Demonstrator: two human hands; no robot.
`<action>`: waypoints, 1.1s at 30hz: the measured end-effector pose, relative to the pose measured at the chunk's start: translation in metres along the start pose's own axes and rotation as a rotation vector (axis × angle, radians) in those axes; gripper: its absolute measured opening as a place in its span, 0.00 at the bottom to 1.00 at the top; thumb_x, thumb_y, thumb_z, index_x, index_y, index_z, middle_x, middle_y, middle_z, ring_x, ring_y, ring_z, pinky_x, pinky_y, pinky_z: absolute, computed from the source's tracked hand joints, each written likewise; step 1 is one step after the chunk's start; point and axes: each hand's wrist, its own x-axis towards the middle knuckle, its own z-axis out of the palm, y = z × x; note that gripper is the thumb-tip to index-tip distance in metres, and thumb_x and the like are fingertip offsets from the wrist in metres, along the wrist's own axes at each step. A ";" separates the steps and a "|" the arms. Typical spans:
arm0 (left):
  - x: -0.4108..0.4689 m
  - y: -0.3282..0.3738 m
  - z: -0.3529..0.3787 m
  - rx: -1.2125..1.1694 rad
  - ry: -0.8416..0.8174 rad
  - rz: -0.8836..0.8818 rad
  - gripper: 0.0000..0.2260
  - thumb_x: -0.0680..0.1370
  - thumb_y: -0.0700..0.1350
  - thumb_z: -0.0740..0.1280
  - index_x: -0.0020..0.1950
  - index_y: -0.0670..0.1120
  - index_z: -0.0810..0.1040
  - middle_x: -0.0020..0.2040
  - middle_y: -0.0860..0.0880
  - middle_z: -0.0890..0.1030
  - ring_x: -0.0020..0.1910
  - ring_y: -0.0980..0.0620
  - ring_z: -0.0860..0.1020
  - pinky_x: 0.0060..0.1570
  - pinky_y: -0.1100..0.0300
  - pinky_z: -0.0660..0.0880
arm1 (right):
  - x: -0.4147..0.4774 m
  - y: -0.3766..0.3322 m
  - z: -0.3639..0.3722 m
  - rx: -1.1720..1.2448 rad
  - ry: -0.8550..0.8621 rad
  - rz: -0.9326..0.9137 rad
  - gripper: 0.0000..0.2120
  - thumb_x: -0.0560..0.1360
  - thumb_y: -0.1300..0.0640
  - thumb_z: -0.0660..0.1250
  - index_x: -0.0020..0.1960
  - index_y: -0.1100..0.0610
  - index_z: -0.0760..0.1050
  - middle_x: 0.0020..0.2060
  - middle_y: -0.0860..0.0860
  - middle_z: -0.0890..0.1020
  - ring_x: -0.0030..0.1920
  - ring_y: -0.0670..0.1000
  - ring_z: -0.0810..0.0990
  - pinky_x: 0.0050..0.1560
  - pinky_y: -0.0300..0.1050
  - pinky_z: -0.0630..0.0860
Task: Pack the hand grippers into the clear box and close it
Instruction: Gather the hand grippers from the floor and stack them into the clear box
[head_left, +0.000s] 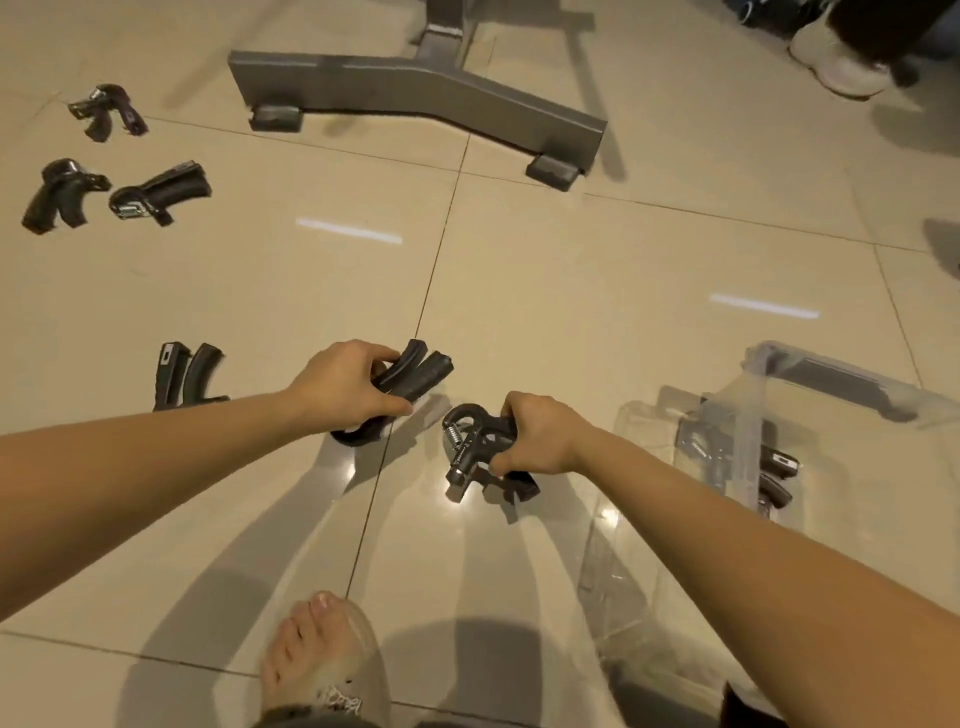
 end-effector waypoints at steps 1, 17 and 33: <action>-0.013 0.014 -0.007 0.000 0.004 0.027 0.28 0.66 0.58 0.79 0.64 0.53 0.80 0.41 0.58 0.82 0.41 0.56 0.80 0.39 0.58 0.75 | -0.013 0.002 -0.011 0.016 0.016 -0.013 0.26 0.66 0.46 0.78 0.55 0.56 0.71 0.49 0.53 0.80 0.49 0.56 0.79 0.49 0.54 0.79; -0.140 0.229 -0.037 0.007 0.033 0.273 0.34 0.68 0.55 0.79 0.72 0.50 0.75 0.48 0.56 0.81 0.47 0.55 0.80 0.51 0.55 0.79 | -0.237 0.110 -0.140 -0.156 0.134 -0.118 0.25 0.65 0.46 0.79 0.54 0.54 0.70 0.46 0.52 0.78 0.45 0.53 0.78 0.46 0.54 0.78; -0.109 0.270 0.059 0.305 -0.055 0.536 0.26 0.68 0.62 0.76 0.63 0.56 0.79 0.43 0.55 0.76 0.41 0.55 0.76 0.42 0.52 0.75 | -0.217 0.242 0.013 -0.114 0.027 -0.009 0.25 0.65 0.44 0.77 0.52 0.51 0.67 0.50 0.51 0.73 0.45 0.52 0.75 0.40 0.45 0.69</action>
